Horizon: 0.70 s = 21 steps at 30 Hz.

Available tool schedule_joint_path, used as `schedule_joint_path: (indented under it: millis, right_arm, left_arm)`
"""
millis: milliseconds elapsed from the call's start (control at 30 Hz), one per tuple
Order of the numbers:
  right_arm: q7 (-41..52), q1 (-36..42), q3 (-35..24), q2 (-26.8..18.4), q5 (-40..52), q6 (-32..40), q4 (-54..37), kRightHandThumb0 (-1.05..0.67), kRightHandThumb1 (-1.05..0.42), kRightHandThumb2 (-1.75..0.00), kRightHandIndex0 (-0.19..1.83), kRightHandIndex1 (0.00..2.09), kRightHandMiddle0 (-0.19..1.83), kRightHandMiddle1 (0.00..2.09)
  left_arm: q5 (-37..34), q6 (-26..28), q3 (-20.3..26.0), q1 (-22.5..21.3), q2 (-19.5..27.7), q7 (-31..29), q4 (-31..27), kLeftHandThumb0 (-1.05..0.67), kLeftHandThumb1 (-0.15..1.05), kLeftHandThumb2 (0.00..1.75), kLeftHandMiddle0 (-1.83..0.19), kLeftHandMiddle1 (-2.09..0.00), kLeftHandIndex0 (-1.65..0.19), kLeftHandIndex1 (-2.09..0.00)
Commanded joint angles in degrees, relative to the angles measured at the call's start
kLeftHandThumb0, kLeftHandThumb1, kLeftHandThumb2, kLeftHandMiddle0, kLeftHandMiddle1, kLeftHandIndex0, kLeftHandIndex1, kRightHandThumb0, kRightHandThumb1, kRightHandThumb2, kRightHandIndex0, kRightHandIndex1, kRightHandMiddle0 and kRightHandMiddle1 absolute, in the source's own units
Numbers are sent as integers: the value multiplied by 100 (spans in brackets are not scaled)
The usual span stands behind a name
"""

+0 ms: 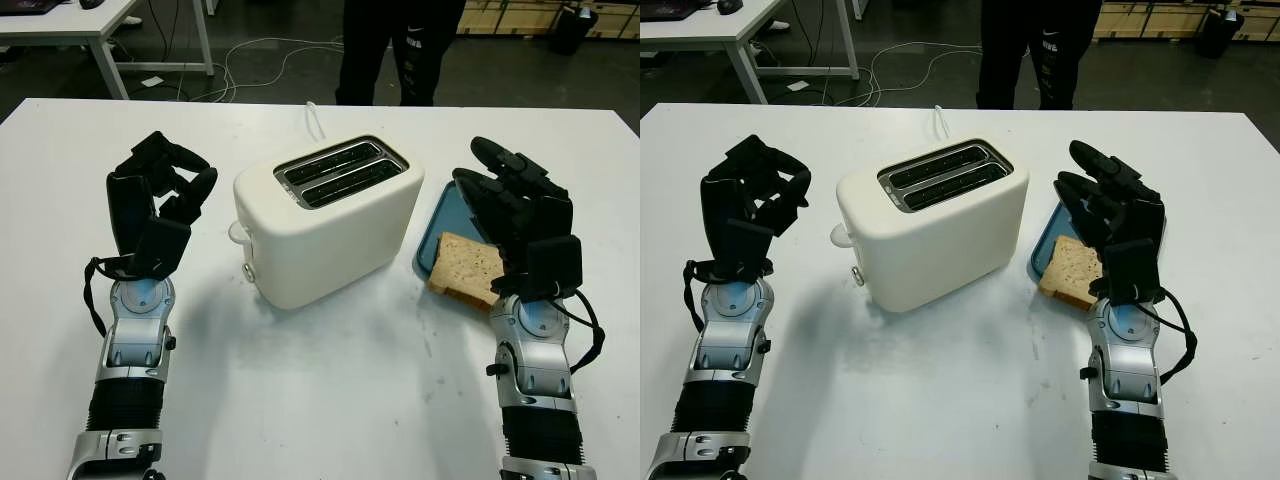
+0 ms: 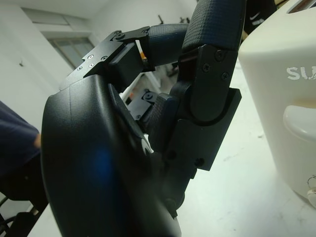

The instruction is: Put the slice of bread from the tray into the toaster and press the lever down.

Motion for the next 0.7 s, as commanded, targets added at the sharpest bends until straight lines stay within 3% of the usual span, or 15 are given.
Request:
schedule_joint_path:
  millis: [0,333,433,567,667]
  right_arm:
    - [26,39,7,-65,-45,-101,42,-43,-85,0,80,35,88,0]
    - [184,120,70,-265,-215,-294,27,-41,-86,0,81,34,86,0]
    - [134,364,210,-591,-892,-450,-307,-41,-85,0,81,34,85,0]
    - [74,1065,351,-1362,-2397,-884,-1154,-44,-80,0,77,21,78,0]
    - [125,1690,407,-1787,-3258,-1037,-1713,-53,-77,0,69,13,66,0]
  left_arm:
    - [19,-101,-35,-7,-10,15,35,-100,92,19,-93,-154,-81,-133]
    - [10,-101,-43,59,-50,19,15,-101,92,21,-94,-155,-82,-133]
    - [-25,-116,-22,87,-42,1,17,-101,92,22,-94,-156,-82,-134]
    - [-67,-226,6,90,-20,-25,96,-100,92,21,-93,-156,-81,-134]
    - [-125,-275,10,84,-7,-64,145,-100,92,20,-93,-156,-81,-134]
